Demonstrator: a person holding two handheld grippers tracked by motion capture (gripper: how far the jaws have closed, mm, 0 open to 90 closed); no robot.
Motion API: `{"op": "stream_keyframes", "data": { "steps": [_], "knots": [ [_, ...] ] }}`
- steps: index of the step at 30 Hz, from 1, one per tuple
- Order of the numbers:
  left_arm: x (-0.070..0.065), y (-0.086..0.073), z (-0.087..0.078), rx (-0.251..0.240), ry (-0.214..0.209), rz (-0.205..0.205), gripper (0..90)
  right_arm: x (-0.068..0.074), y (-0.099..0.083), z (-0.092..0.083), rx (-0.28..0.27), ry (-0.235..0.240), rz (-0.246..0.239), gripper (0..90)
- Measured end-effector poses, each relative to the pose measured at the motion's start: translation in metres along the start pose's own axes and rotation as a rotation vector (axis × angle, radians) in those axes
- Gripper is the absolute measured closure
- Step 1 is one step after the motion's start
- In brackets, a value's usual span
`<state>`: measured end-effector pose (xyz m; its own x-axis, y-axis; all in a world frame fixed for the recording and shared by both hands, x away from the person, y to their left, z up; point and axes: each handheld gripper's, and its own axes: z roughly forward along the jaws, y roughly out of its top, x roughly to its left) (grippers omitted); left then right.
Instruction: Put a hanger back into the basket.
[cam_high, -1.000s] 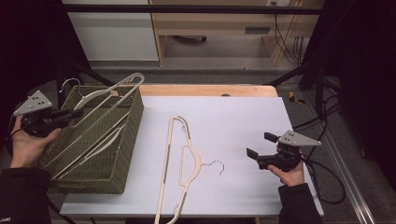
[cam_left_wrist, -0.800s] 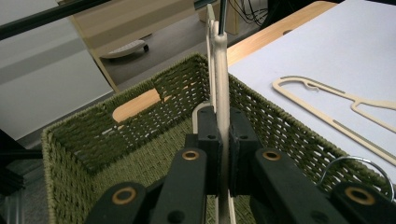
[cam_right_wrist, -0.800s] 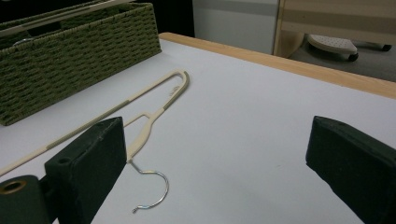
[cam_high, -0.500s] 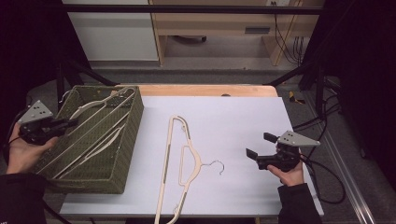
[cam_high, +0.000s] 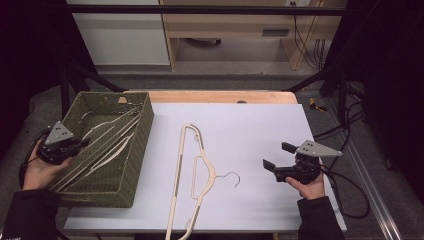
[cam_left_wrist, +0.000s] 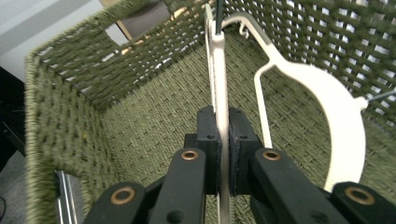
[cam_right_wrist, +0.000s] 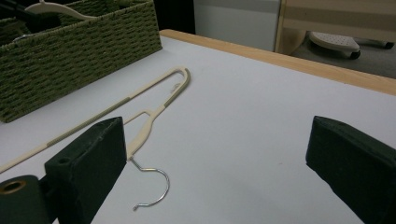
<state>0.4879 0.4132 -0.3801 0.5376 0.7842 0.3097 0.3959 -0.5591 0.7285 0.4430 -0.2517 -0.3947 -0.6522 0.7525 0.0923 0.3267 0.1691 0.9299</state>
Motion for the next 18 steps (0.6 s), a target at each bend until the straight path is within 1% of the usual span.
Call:
{"op": "stream_keyframes", "data": {
  "steps": [2,3,4,5,6,7,8,9,10,11,12,13,15,17,18],
  "knots": [
    [-0.001,-0.004,0.003,0.031,-0.003,0.021,85.1,0.000,0.000,0.000,0.000,-0.001,0.005,5.8],
    [-0.002,-0.005,0.003,0.037,-0.010,0.023,85.0,0.000,0.000,0.000,0.000,-0.001,0.004,5.8],
    [-0.003,-0.006,0.004,0.022,-0.021,0.001,85.1,0.000,0.000,0.000,0.000,0.000,0.001,5.8],
    [-0.002,-0.006,0.002,0.037,-0.029,0.018,85.0,0.000,0.000,0.000,0.001,0.001,0.002,5.8],
    [-0.003,-0.006,0.003,0.040,-0.038,0.015,84.8,0.001,0.000,0.001,0.001,0.002,0.004,5.8],
    [-0.004,-0.005,0.003,0.052,-0.057,0.013,84.3,0.001,0.000,0.001,0.001,0.000,0.001,5.8],
    [-0.005,-0.004,0.003,0.071,-0.087,0.010,83.5,0.001,0.000,0.001,0.004,0.000,0.004,5.8],
    [-0.007,-0.003,0.004,0.073,-0.099,0.000,82.5,0.001,0.000,0.001,0.007,0.002,0.001,5.8],
    [-0.010,-0.003,0.006,0.077,-0.126,-0.028,81.0,0.002,0.000,0.002,0.007,0.002,-0.001,5.8],
    [-0.012,-0.002,0.007,0.080,-0.145,-0.044,79.0,0.002,0.000,0.002,0.005,0.004,-0.002,5.8],
    [-0.014,-0.002,0.008,0.097,-0.160,-0.038,77.8,0.002,0.000,0.002,0.005,0.004,-0.002,5.8],
    [-0.017,-0.001,0.008,0.109,-0.165,-0.035,76.2,0.002,0.000,0.002,0.006,0.004,-0.003,5.7],
    [-0.020,0.001,0.009,0.133,-0.194,-0.032,71.8,0.002,0.000,0.002,0.007,0.005,-0.002,5.6],
    [-0.023,0.002,0.011,0.141,-0.190,-0.021,67.2,0.002,0.000,0.002,0.008,0.009,-0.008,5.6],
    [-0.024,0.003,0.010,0.148,-0.208,-0.016,65.4,0.002,0.000,0.002,0.009,0.008,-0.007,5.6]
  ]
}}
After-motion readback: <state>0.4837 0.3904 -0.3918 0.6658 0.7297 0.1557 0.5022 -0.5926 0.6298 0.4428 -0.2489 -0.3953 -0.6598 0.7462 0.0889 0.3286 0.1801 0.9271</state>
